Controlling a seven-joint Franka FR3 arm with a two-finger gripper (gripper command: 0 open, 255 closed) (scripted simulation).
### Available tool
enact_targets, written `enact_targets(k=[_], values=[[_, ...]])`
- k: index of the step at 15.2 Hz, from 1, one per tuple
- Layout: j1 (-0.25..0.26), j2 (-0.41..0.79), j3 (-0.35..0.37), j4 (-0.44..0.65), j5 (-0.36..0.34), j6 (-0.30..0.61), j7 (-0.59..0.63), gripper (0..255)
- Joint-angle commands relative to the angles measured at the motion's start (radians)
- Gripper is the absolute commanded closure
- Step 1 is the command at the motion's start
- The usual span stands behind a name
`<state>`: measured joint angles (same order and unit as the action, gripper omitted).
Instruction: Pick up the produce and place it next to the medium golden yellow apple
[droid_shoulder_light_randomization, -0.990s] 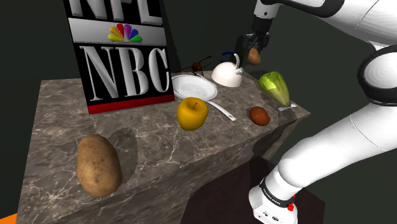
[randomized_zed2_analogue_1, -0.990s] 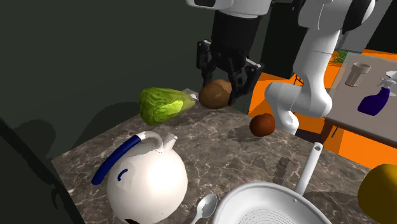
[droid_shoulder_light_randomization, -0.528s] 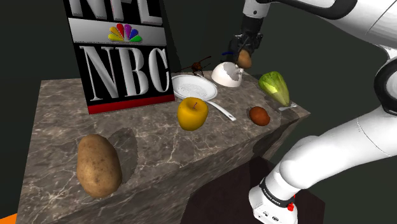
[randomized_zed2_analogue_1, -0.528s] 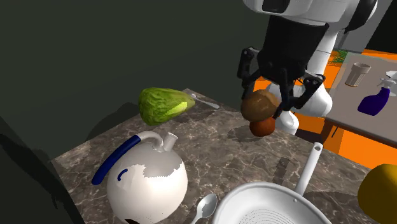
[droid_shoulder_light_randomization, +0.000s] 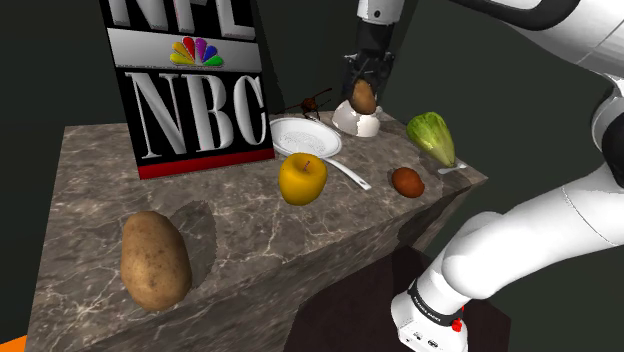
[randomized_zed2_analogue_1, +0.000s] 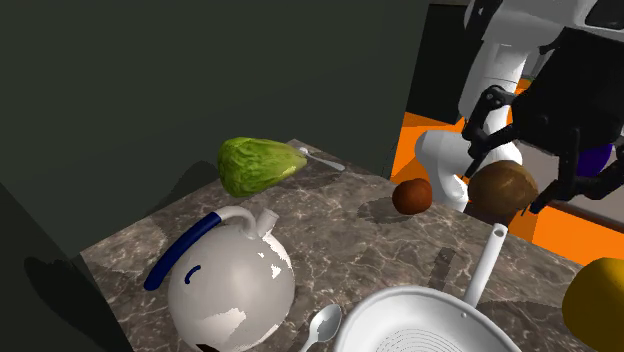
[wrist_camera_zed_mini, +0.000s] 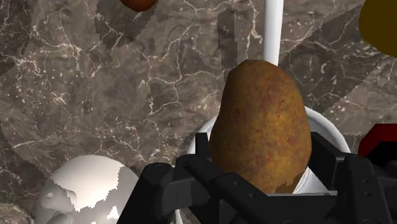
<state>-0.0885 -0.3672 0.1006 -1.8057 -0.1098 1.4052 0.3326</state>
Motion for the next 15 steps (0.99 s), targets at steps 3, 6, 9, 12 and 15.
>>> enact_targets(k=[3, 6, 9, 12, 15], values=[[0.030, 0.019, 0.068, 0.028, 0.025, -0.020, 0.098, 255], [0.053, 0.045, 0.122, 0.059, 0.042, -0.032, 0.176, 255], [0.076, 0.082, 0.177, 0.100, 0.055, -0.045, 0.255, 255], [0.100, 0.130, 0.233, 0.153, 0.061, -0.058, 0.337, 255], [0.126, 0.190, 0.290, 0.218, 0.058, -0.073, 0.422, 255]])
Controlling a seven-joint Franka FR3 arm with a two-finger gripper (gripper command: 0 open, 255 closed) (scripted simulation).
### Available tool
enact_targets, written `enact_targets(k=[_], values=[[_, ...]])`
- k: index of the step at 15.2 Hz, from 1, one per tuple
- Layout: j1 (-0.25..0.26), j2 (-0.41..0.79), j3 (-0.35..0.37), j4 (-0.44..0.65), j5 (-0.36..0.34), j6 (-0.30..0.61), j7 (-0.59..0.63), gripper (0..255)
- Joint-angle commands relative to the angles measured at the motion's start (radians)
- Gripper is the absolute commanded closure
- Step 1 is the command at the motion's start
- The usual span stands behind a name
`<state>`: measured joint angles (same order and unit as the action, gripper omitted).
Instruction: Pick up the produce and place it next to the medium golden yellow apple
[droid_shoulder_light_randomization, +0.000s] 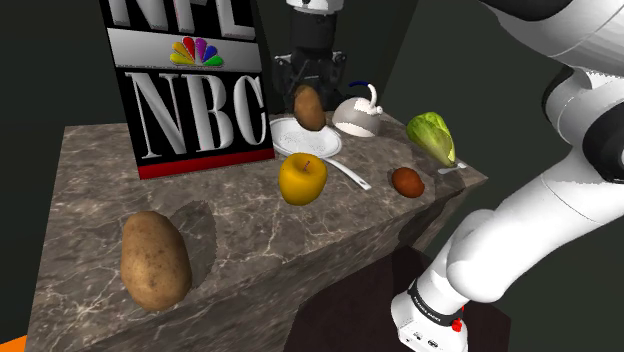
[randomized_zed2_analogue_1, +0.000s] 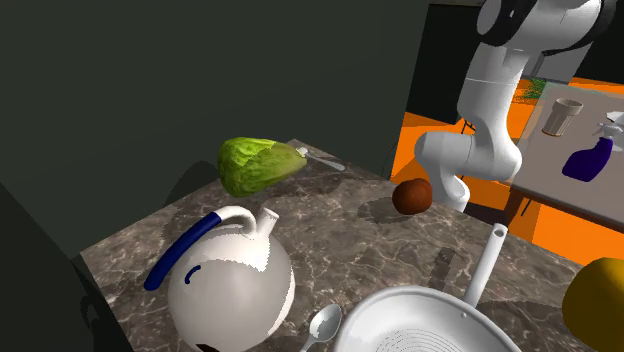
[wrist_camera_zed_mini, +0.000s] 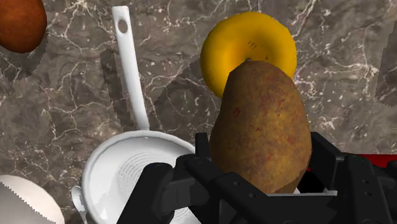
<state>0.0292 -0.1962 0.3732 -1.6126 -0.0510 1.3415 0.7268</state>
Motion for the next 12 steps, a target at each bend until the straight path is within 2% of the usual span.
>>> enact_targets(k=[1, 8, 11, 12], values=[[0.018, 0.042, 0.036, 0.050, -0.004, -0.015, 0.057, 255], [0.114, 0.250, 0.164, 0.277, -0.072, -0.076, 0.270, 255], [0.186, 0.371, 0.209, 0.416, -0.132, -0.122, 0.363, 255], [0.240, 0.452, 0.232, 0.516, -0.177, -0.159, 0.414, 255]])
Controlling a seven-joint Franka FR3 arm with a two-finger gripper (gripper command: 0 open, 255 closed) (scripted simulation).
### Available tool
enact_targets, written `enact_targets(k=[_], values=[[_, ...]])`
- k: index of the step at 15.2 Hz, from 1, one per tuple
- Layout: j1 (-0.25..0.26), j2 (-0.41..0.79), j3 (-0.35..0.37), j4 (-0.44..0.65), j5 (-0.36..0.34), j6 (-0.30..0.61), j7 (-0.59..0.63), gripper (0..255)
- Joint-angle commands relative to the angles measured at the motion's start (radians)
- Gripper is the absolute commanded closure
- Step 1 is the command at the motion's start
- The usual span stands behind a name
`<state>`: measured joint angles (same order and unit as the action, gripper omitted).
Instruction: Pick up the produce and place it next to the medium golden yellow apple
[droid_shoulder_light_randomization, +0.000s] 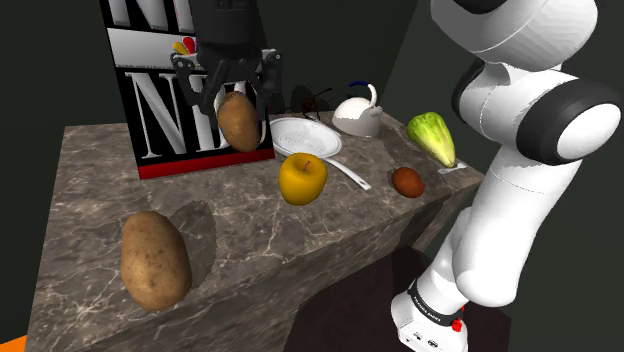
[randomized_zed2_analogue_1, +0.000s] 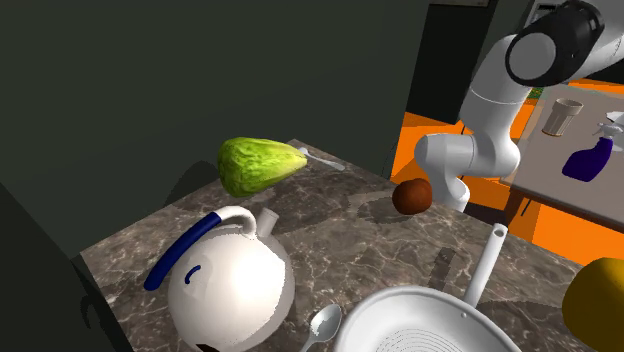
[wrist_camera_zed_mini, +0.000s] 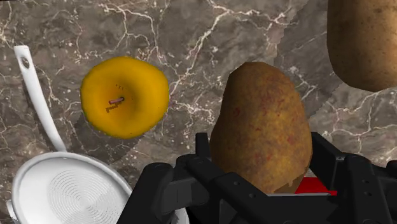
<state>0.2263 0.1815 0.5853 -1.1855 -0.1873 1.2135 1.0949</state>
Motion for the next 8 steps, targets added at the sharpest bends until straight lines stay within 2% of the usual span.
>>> enact_targets(k=[1, 8], values=[[0.039, 0.061, 0.013, 0.057, -0.031, -0.010, 0.043, 255], [-0.002, -0.008, 0.004, -0.130, 0.013, 0.119, 0.033, 255]])
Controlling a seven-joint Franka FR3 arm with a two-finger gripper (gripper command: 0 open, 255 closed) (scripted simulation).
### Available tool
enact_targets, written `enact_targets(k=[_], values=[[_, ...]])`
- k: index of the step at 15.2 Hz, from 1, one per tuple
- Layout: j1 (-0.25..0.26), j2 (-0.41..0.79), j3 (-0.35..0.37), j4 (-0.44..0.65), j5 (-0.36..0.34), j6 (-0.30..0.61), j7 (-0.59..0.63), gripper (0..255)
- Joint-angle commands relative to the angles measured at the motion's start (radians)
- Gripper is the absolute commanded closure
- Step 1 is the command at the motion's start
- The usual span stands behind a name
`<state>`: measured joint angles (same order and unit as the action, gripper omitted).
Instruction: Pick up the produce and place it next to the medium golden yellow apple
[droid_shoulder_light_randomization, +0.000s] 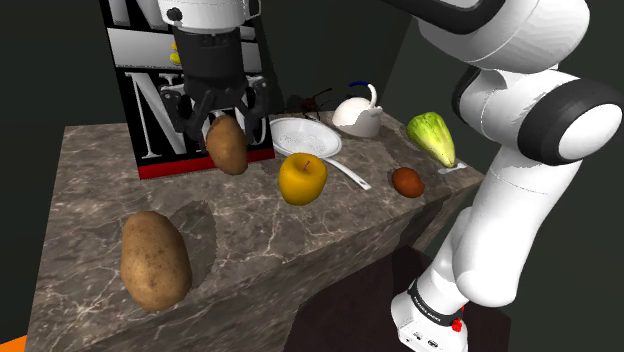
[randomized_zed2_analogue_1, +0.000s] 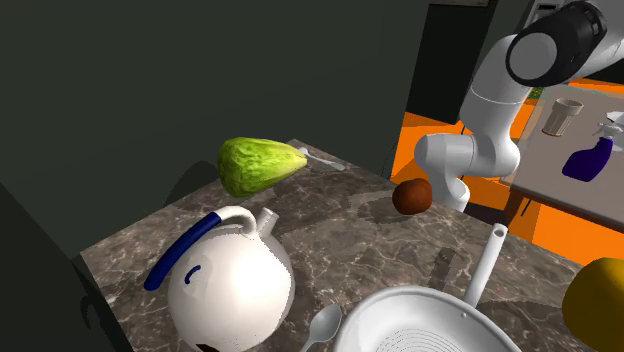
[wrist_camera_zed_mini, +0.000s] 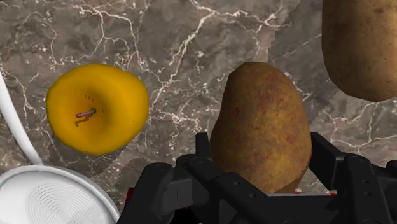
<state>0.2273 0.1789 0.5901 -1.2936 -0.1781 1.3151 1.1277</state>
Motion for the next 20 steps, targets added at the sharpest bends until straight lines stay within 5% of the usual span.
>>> enact_targets(k=[1, 20], values=[[-0.007, -0.013, -0.002, -0.045, 0.008, 0.034, -0.001, 255], [-0.041, -0.080, -0.014, -0.380, 0.044, 0.314, -0.003, 255]])
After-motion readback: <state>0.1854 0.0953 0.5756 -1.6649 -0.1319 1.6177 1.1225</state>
